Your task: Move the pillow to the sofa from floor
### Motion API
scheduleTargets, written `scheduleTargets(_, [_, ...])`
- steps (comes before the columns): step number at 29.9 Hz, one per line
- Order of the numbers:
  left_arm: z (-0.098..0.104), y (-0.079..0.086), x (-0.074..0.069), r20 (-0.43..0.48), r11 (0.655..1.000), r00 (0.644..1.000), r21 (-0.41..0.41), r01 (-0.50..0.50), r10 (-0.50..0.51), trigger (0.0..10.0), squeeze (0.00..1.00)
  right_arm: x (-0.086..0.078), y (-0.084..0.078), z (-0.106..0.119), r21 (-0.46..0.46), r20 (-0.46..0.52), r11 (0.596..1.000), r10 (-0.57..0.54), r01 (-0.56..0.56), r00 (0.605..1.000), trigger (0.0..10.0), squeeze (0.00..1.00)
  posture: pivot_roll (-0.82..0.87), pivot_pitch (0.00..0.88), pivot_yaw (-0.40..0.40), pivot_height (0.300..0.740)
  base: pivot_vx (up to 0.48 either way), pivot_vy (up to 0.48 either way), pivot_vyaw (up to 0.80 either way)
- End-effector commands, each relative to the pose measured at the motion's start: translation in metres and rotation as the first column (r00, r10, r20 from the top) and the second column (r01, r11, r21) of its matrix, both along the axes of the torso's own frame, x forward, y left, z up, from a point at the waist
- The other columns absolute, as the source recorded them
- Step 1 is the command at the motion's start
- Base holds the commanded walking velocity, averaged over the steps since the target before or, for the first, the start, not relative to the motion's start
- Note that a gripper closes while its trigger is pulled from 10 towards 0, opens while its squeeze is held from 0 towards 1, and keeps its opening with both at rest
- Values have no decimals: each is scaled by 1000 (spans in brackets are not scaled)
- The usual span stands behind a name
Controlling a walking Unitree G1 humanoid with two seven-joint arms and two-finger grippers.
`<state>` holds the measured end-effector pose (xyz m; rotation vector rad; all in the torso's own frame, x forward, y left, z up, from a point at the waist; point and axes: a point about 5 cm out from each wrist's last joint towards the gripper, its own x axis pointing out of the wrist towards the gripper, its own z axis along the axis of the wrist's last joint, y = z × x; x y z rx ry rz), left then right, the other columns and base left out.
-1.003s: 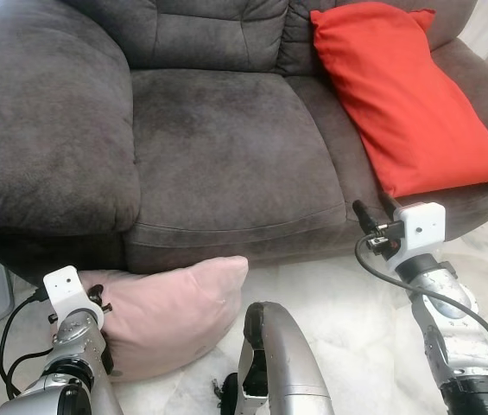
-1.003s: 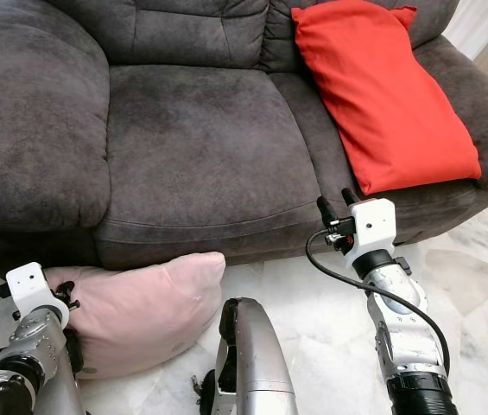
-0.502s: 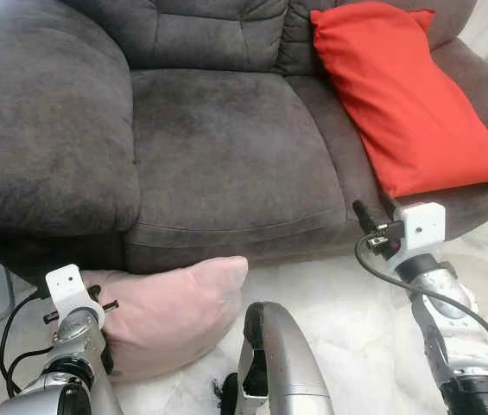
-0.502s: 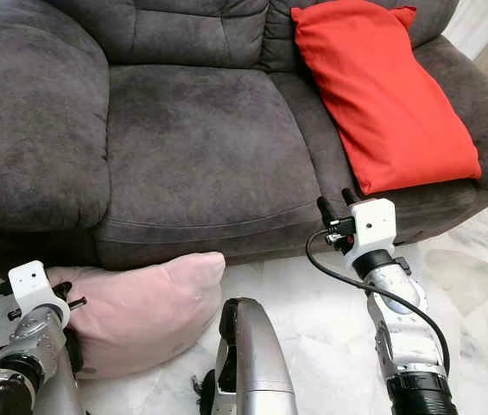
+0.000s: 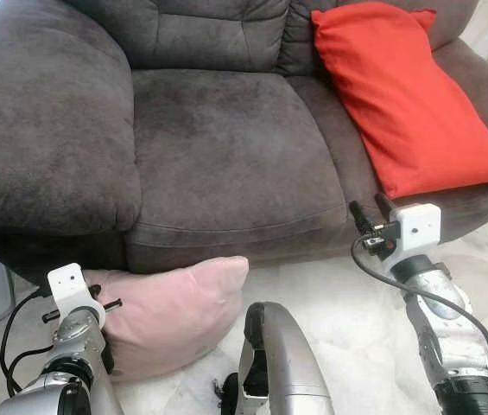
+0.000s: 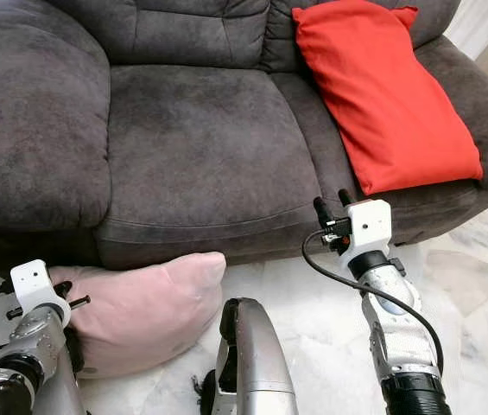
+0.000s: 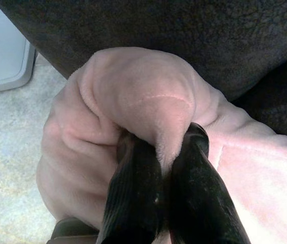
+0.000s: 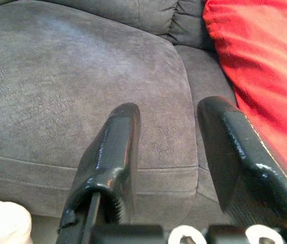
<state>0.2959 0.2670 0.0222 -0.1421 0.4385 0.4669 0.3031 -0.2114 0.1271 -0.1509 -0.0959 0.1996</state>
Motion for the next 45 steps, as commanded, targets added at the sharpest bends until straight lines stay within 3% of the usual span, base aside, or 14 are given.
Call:
scheduleTargets(1, [-11,-3,-8,-45,1000,999,-2,15,-15,0,0,-4,-5,-4,-5,-16,1000,-20,19,1000,10000,0,-21,140,-243,486,0,0,0])
scheduleTargets(14, [-10,-5,-7,-52,1000,999,16,4,-3,0,0,-3,-1,-7,11,-18,1000,-18,19,1000,10000,0,-6,142,-232,486,0,0,0])
scheduleTargets(15, [-8,-4,-6,-59,999,998,49,17,-14,5922,0,-2,1,-7,14,-18,1000,-18,18,1000,10000,0,-1,141,-230,486,0,0,0])
scheduleTargets(16, [-8,-4,-6,-59,999,998,49,17,-14,5922,0,-2,1,-7,14,-18,1000,-18,18,1000,10000,0,-1,141,-230,486,0,0,0])
scheduleTargets(17, [-8,-4,-6,-56,998,998,54,19,-16,10000,0,-2,1,-7,16,-18,1000,-17,18,1000,10000,0,0,141,-228,486,0,0,0])
scheduleTargets(23, [-1,-22,2,39,990,996,116,80,-85,10000,0,-2,6,-10,28,-20,999,-17,17,1000,10000,0,10,137,-210,486,0,0,0])
scheduleTargets(27, [1,-40,5,91,985,986,115,127,-137,10000,0,-2,7,-12,36,-20,999,-19,19,1000,10000,0,13,131,-201,486,0,0,0])
scheduleTargets(35, [12,-59,13,192,978,964,131,162,-186,10000,0,-2,14,-15,53,-19,998,-18,19,1000,10000,0,27,123,-182,486,-258,0,0])
scheduleTargets(45, [15,-58,15,203,975,959,144,171,-198,10000,0,-2,20,-18,70,-19,997,-25,27,1000,10000,0,46,134,-165,486,-311,0,0])
